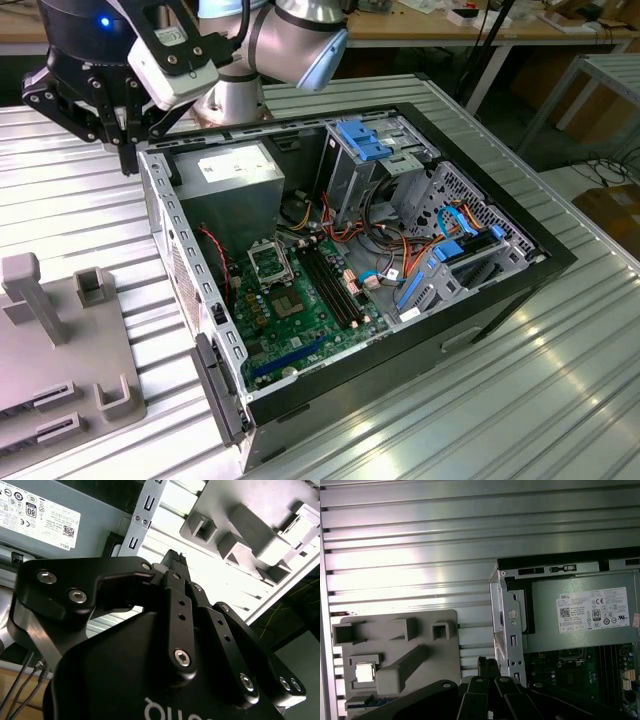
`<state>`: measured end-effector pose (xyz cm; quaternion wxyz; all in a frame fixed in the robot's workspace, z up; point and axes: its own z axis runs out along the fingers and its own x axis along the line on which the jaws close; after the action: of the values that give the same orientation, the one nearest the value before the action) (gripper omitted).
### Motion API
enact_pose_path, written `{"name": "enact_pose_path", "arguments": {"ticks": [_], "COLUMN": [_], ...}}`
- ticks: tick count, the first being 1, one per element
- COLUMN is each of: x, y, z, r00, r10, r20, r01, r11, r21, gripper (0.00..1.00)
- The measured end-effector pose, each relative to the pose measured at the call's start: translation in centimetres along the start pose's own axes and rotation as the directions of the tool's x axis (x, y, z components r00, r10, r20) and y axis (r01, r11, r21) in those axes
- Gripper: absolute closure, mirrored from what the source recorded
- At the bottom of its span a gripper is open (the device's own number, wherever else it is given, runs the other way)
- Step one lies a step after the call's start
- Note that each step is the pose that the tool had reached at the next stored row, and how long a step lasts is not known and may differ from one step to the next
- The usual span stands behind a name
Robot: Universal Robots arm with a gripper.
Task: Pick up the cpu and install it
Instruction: 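Reach for the cpu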
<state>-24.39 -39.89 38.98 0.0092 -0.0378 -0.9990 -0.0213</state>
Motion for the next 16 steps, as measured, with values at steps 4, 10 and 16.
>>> {"name": "enact_pose_path", "arguments": {"ticks": [4,10,16], "x": [0.18,0.58,0.90], "y": [-0.01,-0.05,-0.07], "z": [0.01,0.04,0.07], "r00": [1.0000,1.0000,1.0000], "r10": [0.000,0.000,0.000], "r20": [-0.0017,-0.0052,-0.0077], "r01": [0.000,0.000,0.000], "r11": [1.0000,1.0000,1.0000], "r21": [0.0001,0.0004,0.0005], "gripper": [0.89,0.89,0.89]}}
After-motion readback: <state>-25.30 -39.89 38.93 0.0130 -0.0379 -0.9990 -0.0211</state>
